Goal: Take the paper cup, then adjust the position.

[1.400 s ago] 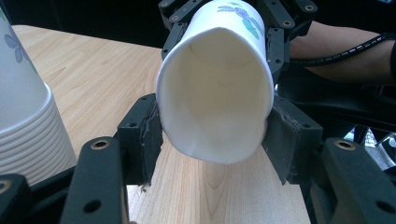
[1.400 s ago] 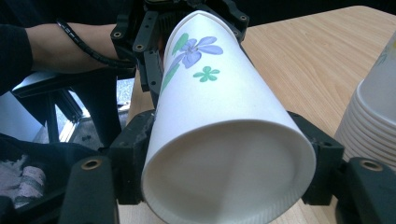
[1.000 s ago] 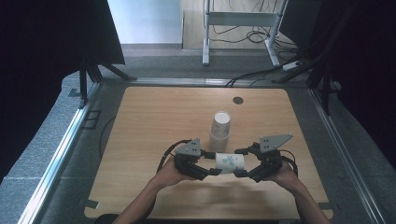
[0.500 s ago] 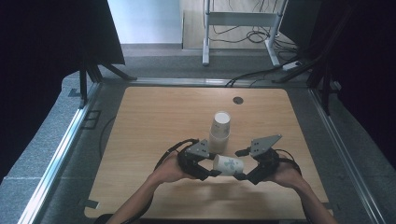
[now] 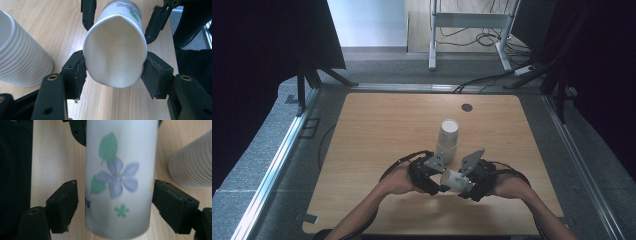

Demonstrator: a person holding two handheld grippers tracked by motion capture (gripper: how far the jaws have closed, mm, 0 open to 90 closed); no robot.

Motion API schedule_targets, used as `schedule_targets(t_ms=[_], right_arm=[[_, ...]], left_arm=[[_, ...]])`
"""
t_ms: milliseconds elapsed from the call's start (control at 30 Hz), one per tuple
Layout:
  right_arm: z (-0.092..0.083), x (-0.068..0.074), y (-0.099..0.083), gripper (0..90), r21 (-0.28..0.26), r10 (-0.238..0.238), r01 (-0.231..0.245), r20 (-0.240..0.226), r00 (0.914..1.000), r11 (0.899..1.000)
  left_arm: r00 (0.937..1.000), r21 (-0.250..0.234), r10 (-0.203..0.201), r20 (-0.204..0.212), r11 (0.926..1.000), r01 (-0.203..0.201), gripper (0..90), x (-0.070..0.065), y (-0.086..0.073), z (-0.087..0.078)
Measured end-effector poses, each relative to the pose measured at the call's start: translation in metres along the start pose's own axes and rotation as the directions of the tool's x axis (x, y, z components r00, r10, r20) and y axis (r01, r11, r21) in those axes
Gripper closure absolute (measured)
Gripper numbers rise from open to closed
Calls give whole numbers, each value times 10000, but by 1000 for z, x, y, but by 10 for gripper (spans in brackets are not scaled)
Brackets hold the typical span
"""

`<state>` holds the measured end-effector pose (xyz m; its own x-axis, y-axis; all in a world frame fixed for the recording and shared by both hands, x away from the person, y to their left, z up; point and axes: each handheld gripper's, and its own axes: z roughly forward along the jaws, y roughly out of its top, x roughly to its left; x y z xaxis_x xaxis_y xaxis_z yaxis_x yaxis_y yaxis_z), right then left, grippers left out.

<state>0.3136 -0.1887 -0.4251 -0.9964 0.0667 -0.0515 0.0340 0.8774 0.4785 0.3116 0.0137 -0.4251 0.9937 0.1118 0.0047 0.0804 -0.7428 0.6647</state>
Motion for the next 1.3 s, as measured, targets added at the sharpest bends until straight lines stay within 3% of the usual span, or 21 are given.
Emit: schedule_targets(t_ms=[200, 767, 1067, 1167, 1300], right_arm=[[6, 0, 7, 253, 471, -250, 253, -73, 9997, 9986], [12, 2, 8, 373, 772, -355, 373, -248, 9991, 9963], [10, 3, 6, 382, 509, -231, 243, -246, 9994, 9984], [9, 2, 5, 377, 274, -264, 270, -218, 9994, 9993], [6, 3, 3, 375, -88, 16, -18, -190, 9998, 10000]], left_arm=[[10000, 126, 70, -43, 9999, -70, 394, -1, 2, 2], [9997, 347, 219, 77, 9992, -222, 390, -3, 2, 7], [9998, 160, 121, 177, 9998, -124, 369, -3, 1, 6], [9997, -23, -29, 229, 10000, 30, 327, -2, 1, 4], [9985, -437, -532, 155, 9976, 538, 218, 2, -2, 0]])
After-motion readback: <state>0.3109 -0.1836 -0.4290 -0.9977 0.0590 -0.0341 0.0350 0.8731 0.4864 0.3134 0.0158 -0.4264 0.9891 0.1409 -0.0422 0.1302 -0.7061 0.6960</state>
